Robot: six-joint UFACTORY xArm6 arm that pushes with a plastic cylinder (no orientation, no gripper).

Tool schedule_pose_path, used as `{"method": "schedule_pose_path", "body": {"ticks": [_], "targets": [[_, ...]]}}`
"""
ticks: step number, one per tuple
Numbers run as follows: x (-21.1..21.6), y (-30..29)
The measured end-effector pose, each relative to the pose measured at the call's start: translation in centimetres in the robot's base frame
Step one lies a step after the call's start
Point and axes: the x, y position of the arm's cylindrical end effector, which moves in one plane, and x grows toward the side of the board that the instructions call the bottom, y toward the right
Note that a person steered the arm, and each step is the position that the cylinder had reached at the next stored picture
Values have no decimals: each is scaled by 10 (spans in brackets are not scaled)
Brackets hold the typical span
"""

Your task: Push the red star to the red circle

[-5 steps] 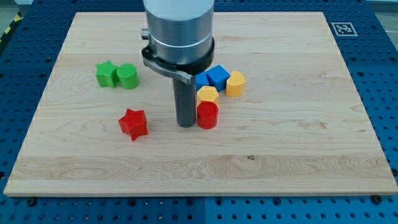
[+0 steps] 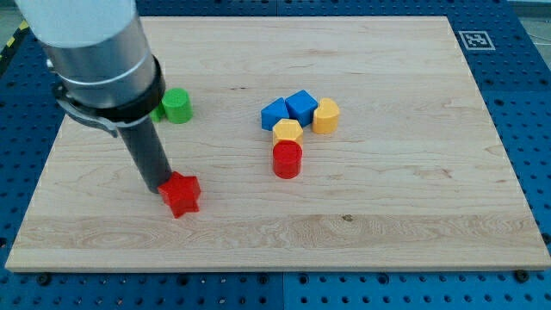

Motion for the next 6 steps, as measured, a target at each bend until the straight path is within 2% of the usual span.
{"method": "schedule_pose_path", "body": {"ticks": [1, 2, 3, 5, 6], "targets": [[3, -3], [10, -51], [31, -46], [18, 89], [18, 84]]}}
